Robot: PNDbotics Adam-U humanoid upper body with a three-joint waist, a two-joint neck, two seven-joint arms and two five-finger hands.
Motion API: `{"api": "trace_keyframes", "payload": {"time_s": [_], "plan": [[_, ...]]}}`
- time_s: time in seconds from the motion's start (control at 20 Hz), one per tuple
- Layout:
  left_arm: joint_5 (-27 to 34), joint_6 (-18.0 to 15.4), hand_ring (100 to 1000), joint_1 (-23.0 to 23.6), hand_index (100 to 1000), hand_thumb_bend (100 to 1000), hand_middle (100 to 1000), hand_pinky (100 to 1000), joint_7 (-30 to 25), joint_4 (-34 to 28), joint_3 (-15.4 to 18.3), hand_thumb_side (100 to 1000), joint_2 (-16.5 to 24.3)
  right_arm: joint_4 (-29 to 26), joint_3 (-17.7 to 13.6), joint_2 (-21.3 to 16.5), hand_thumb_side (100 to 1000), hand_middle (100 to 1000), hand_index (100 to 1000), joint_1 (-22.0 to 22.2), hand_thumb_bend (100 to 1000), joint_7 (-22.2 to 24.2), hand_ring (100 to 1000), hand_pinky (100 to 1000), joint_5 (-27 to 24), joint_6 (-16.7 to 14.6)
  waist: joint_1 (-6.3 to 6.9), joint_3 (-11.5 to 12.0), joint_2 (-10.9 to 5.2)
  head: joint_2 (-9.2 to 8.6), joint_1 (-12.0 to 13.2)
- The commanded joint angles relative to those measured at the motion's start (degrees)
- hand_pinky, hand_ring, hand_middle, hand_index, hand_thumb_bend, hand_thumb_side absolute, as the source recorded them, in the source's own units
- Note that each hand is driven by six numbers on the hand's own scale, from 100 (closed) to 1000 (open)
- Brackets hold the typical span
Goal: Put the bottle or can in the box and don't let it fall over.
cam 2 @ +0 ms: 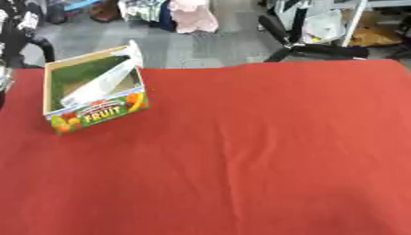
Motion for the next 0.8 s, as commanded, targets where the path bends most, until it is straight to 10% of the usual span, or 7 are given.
{"api": "trace_keyframes", "payload": {"time_s": [0.05, 0.8], "plan": [[1.6, 0.0, 1000, 0.5, 957, 100, 1000, 687, -1.4, -3.2, 0.3, 592, 2.4, -1.0, -0.4, -0.6, 754, 1000, 866, -0.2, 100, -0.3, 1000, 796, -0.2, 0.0, -0.12, 0.4, -0.99, -0.58, -0.2], [15.5, -9.5, 1000, 22.0, 941, 100, 998, 679, -15.2, -25.6, 0.3, 611, 0.6, -0.7, -2.3, -1.9, 750, 1000, 865, 1.6, 100, -1.9, 1000, 796, 1.2, -1.4, -0.09, 5.8, -1.2, 0.18, -4.6]]}}
